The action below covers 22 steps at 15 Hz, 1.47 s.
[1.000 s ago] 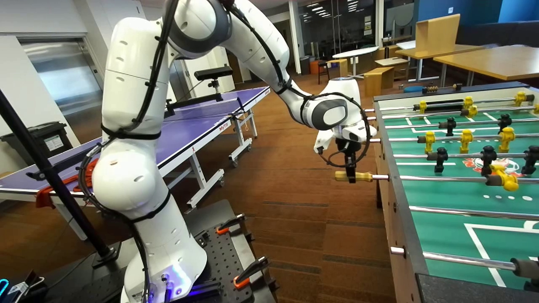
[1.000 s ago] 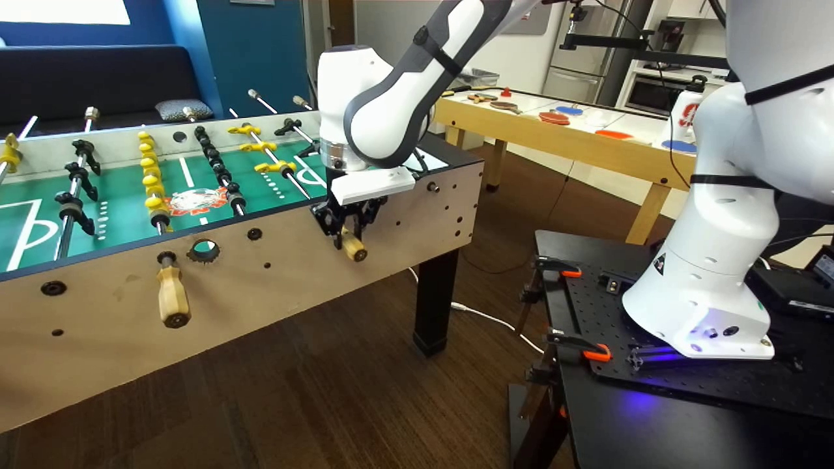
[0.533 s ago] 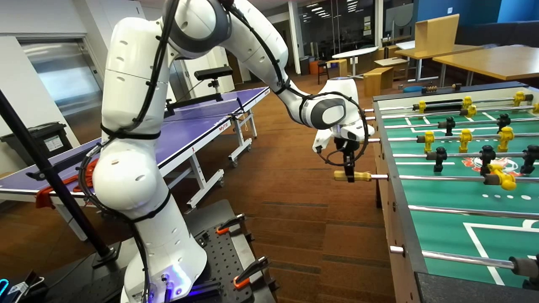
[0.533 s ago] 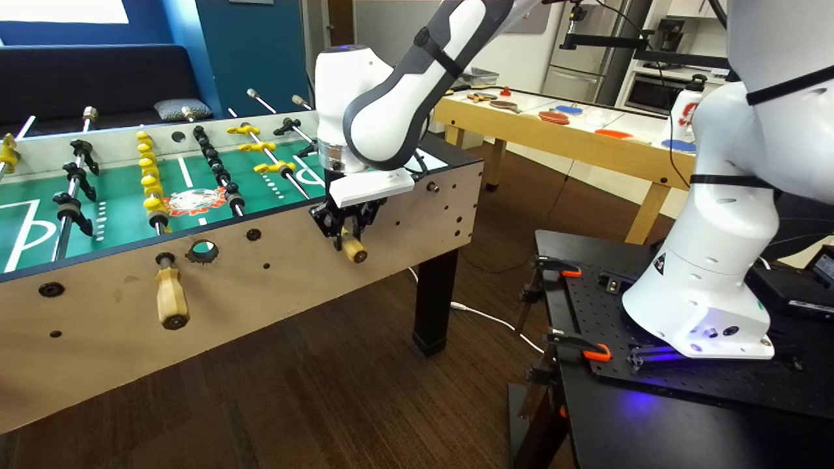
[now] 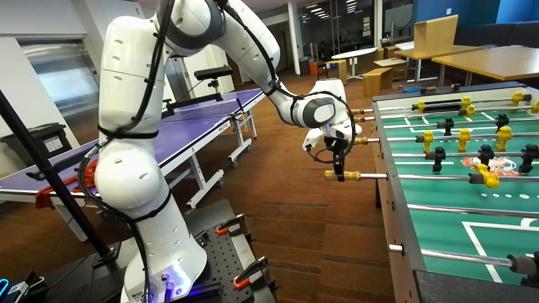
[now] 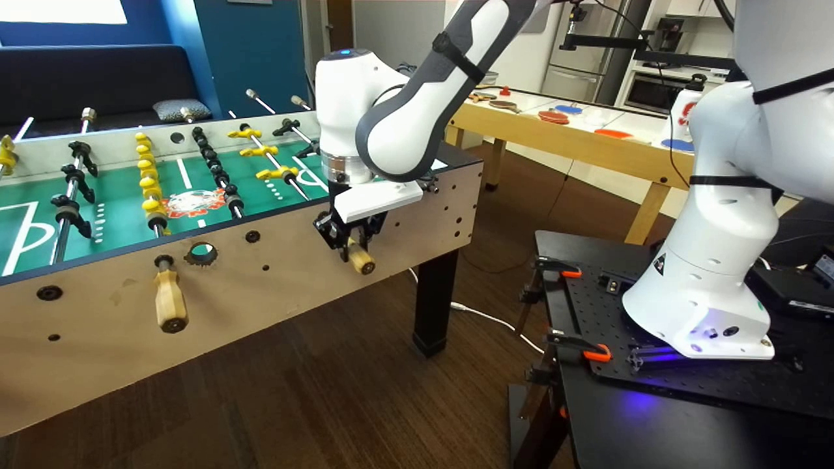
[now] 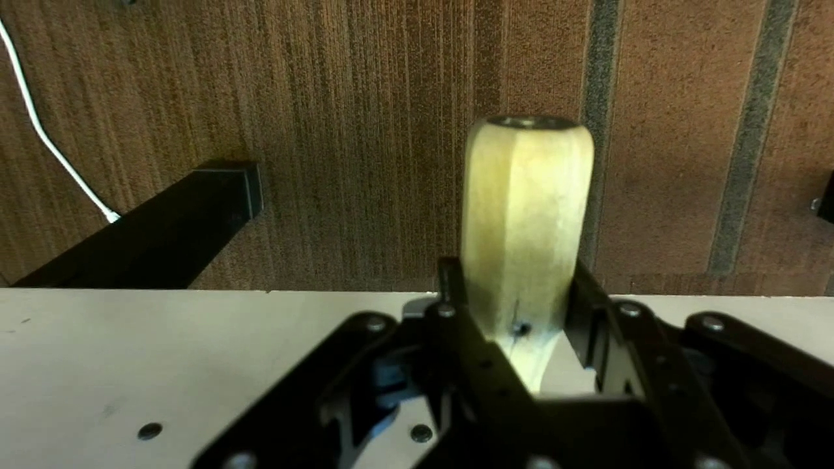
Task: Pull the third foosball stick from the right
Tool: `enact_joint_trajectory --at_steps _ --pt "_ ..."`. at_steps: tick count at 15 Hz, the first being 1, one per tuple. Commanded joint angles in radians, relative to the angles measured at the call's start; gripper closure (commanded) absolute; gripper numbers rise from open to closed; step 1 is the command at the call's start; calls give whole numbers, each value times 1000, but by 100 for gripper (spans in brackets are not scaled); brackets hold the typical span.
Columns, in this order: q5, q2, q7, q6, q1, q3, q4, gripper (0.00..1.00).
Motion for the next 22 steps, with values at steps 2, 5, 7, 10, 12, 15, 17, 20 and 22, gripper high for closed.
enact_joint_trajectory --at_steps 2,5,7,10,12,15,17,20,22 --pt "-8 -2 67 39 81 60 -52 86" --pt "-38 -21 105 49 102 70 -86 86" --pt "-50 -29 121 51 108 84 -103 86" --pt "-64 -48 144 61 113 108 -131 86" --pt "-67 -63 153 73 115 125 -153 86" --pt "-61 -82 163 83 116 156 -182 86" --pt "-62 -95 177 85 120 173 -200 86" --pt "-80 -107 220 83 134 191 -221 86" --pt "-89 -110 250 87 144 202 -230 86"
